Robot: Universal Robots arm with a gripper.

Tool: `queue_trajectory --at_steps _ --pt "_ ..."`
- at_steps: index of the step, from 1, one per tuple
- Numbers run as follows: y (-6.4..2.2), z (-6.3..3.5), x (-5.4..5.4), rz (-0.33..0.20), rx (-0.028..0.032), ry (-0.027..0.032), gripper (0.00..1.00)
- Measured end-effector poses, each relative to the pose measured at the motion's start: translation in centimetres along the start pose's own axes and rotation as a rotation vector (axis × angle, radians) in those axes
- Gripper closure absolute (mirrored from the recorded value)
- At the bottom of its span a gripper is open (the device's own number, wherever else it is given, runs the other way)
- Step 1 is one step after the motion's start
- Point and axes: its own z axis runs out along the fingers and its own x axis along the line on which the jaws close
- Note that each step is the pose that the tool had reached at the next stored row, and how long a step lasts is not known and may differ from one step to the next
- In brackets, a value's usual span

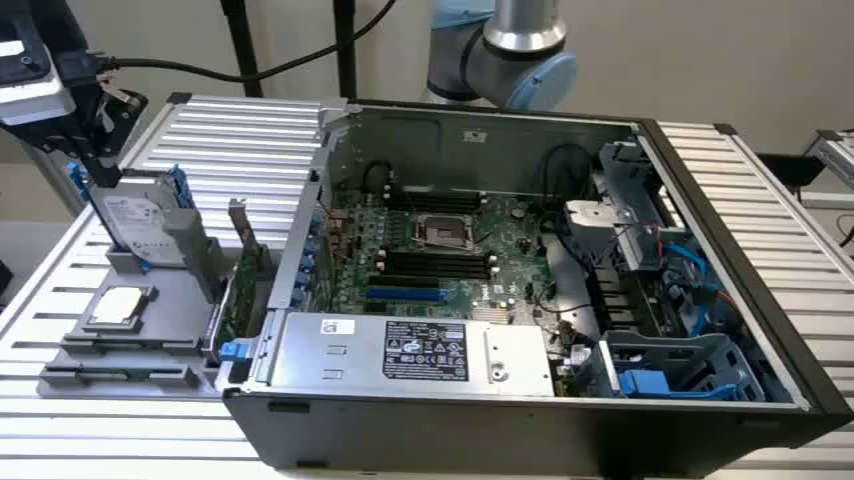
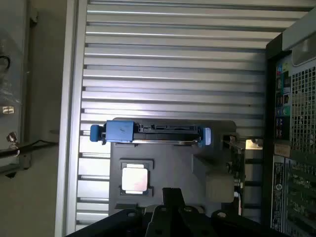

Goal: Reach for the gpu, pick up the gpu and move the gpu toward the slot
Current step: 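Reach for the gpu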

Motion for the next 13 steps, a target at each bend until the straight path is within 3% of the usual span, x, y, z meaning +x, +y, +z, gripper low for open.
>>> queue_trajectory --at_steps 13 --pt "0.0 0.0 -0.01 0.0 0.0 0.0001 0.89"
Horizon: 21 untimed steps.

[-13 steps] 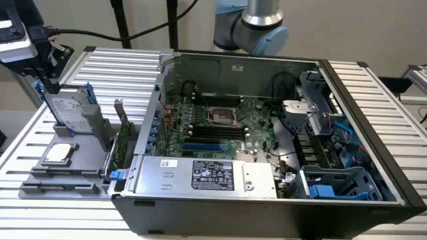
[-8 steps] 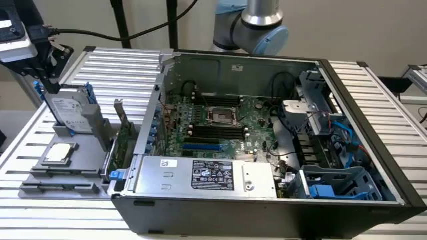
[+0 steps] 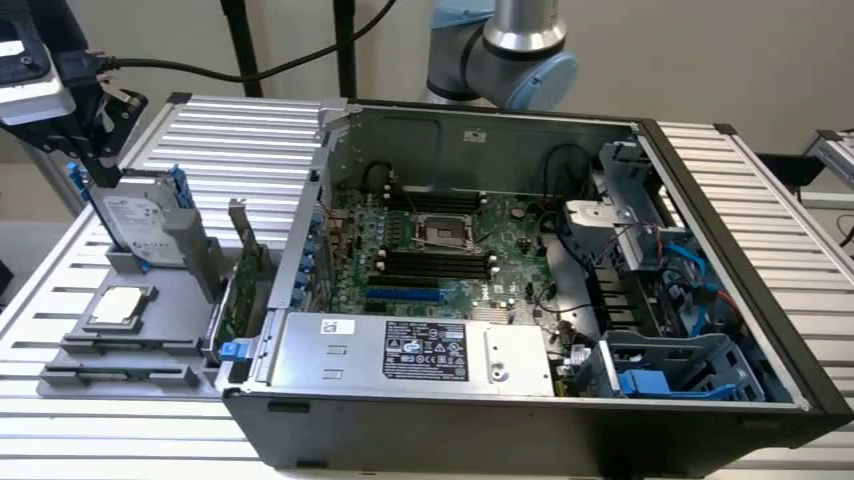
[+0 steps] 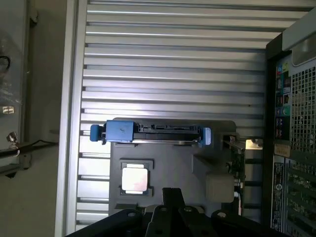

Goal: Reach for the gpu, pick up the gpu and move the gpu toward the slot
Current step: 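Reach for the gpu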

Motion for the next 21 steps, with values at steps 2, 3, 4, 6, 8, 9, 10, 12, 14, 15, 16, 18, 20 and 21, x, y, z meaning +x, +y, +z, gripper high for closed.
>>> queue_trajectory --at_steps 2,3,4,6,8,9,10,12,14,15,16,18,20,21 --pt "-0.14 -0.01 -0.5 0.0 0.0001 0.0003 0.89" --pt "-0.28 -0.01 -1.0 0.0 0.0 0.0003 0.89" --pt "-0.44 -0.01 -1.4 0.0 -0.0001 0.0003 0.89" --pt "-0.77 -0.02 -2.3 0.0 0.0 0.0004 0.89" --pt "-1.1 -0.02 -3.2 0.0 -0.0001 0.0004 0.89" --pt "-1.29 -0.01 -3.7 0.0 0.0 0.0004 0.89" --pt "-1.48 0.01 -4.1 0.0 0.0 0.0004 0.89" --pt "-1.88 0.09 -4.9 0.0 -0.0001 0.0004 0.89" --pt "-2.37 0.28 -5.6 0.0 -0.0002 0.0002 0.89" --pt "-2.62 0.39 -5.8 0.0 0.0001 0.0003 0.89" --pt "-2.89 0.54 -6.0 0.0 0.0001 -0.0004 0.89" --pt "-3.39 0.83 -6.3 0.0 0.0001 -0.0018 0.89" --pt "-3.89 1.16 -6.8 0.0 0.0 -0.0033 0.89" --pt "-4.08 1.33 -7.0 0.0 0.0001 -0.004 0.89"
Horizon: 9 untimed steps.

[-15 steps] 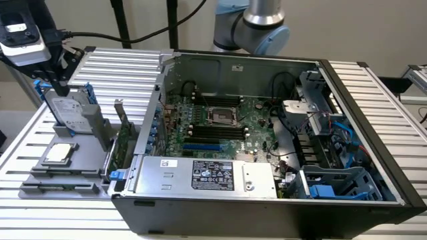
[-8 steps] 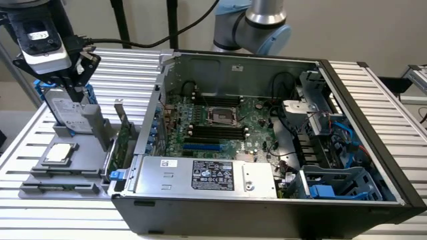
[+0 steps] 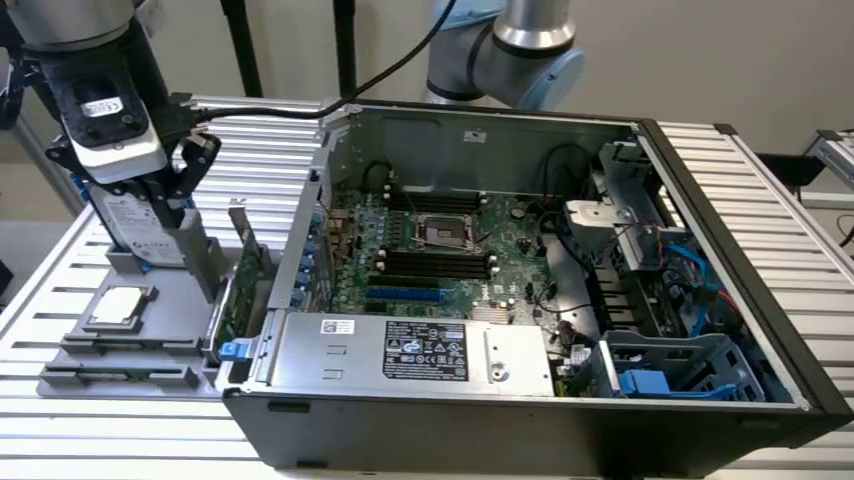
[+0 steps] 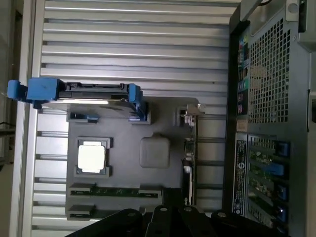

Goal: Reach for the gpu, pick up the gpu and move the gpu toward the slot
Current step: 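Reach for the gpu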

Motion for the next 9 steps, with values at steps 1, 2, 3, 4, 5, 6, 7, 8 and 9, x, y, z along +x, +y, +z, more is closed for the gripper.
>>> queue_trajectory --at_steps 1,2,3,4,5,6,7,8,9 --pt "-0.15 0.17 -0.3 0.0 0.0001 -0.0007 0.89" --pt "-0.29 0.35 -0.6 0.0 0.0 -0.0015 0.89" --pt "-0.44 0.54 -1.0 0.0 -0.0001 -0.0025 0.89" --pt "-0.56 0.7 -1.3 0.0 0.0001 -0.0029 0.89" --pt "-0.68 0.86 -1.7 0.0 0.0001 -0.0033 0.89" --pt "-0.76 0.98 -2.2 0.0 0.0001 -0.0034 0.89" --pt "-0.83 1.0 -2.6 0.0 0.0 -0.0033 0.89" --pt "-0.85 1.0 -2.8 0.0 0.0001 -0.0016 0.89" --pt "-0.85 1.01 -2.8 0.0 -0.0002 -0.0017 0.89"
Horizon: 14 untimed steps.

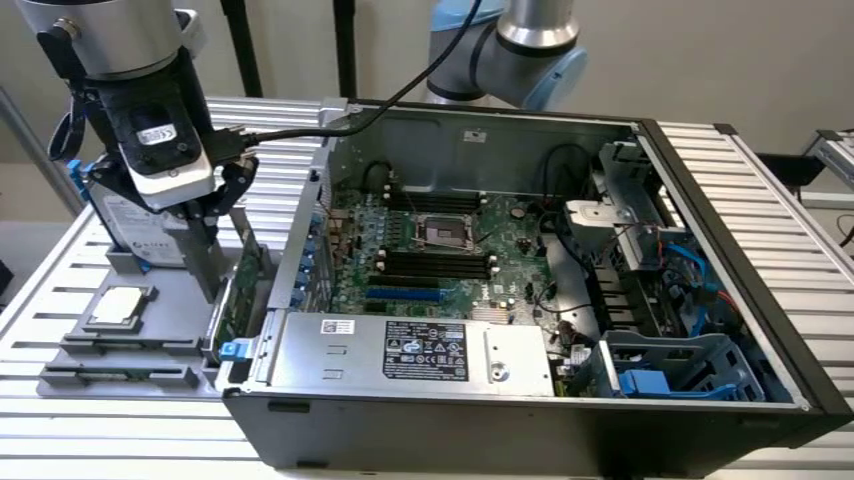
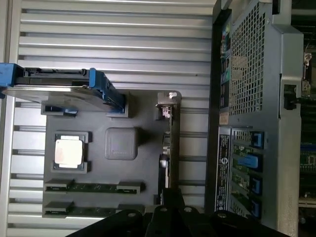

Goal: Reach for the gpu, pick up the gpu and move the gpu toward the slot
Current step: 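Reach for the gpu, then pick up the gpu and move the gpu toward the slot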

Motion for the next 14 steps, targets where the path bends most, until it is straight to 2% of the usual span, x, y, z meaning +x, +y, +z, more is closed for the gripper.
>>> queue_trajectory --at_steps 11,12,13,14 --pt "0.0 -0.01 -0.01 0.0 0.0001 0.0002 0.88" --pt "0.0 -0.01 -0.01 0.0 0.0 0.0002 0.82" --pt "0.0 0.0 -0.01 0.0 -0.0001 0.0 0.82" --pt "0.0 -0.01 0.0 0.0 0.0 0.0002 0.76"
